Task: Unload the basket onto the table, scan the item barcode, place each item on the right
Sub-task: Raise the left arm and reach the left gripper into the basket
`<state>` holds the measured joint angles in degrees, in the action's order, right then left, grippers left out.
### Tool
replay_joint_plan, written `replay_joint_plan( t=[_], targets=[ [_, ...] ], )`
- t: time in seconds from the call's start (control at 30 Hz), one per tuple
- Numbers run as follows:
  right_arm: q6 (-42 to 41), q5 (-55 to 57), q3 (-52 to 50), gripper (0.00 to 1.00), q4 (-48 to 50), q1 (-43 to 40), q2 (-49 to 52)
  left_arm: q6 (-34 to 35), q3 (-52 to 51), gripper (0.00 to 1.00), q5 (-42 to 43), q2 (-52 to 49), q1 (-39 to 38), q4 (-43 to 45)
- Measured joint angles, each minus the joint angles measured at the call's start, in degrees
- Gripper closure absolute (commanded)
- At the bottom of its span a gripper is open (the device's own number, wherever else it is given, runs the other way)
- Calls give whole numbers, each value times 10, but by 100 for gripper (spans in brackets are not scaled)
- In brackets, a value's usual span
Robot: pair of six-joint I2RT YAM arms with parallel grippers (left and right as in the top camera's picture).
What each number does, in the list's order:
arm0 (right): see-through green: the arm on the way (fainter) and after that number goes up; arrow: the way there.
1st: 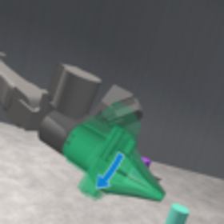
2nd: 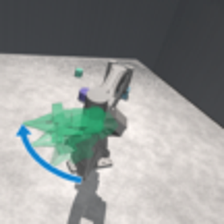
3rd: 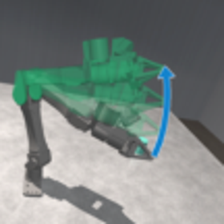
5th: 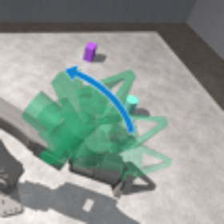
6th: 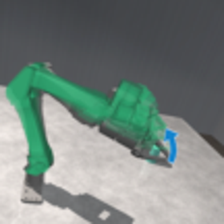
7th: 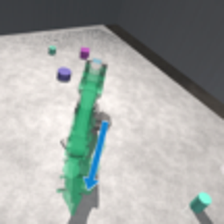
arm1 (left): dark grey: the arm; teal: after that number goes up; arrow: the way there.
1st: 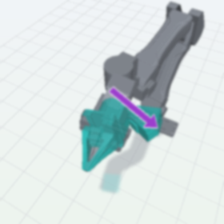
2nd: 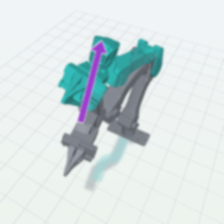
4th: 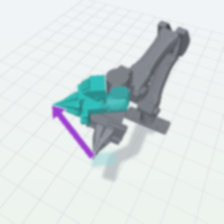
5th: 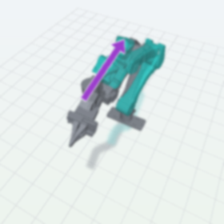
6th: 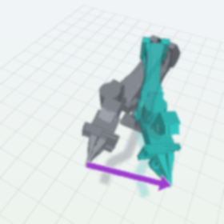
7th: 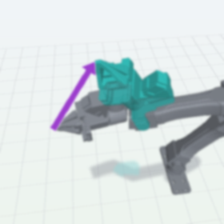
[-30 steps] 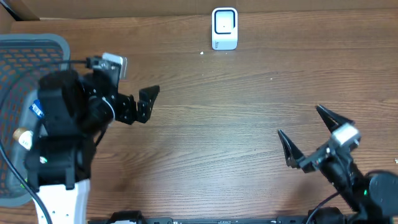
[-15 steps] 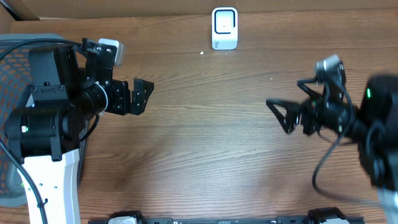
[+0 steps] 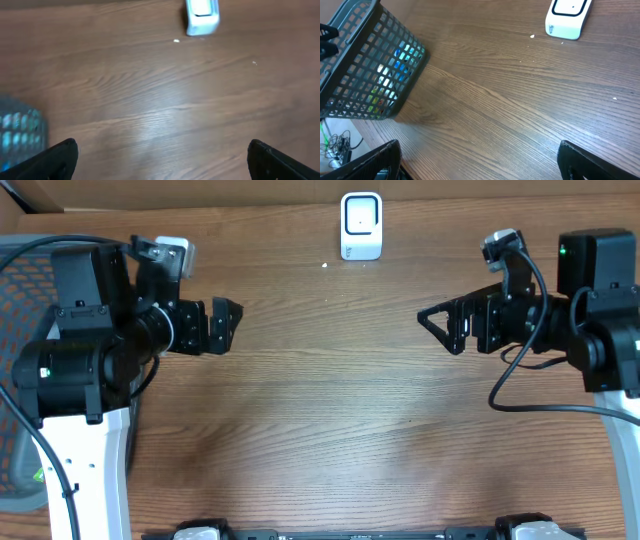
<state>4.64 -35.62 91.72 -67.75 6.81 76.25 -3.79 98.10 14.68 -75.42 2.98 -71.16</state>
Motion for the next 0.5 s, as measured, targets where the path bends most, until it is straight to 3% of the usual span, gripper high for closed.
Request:
replay_joint_plan(
  t=[0.3,0.5],
  targets=[
    [0,14,0,0,3,0,0,141,115,0,-179,-5,9,-61],
    [0,28,0,0,3,0,0,216,207,0,-263,-14,123,-122]
  ],
)
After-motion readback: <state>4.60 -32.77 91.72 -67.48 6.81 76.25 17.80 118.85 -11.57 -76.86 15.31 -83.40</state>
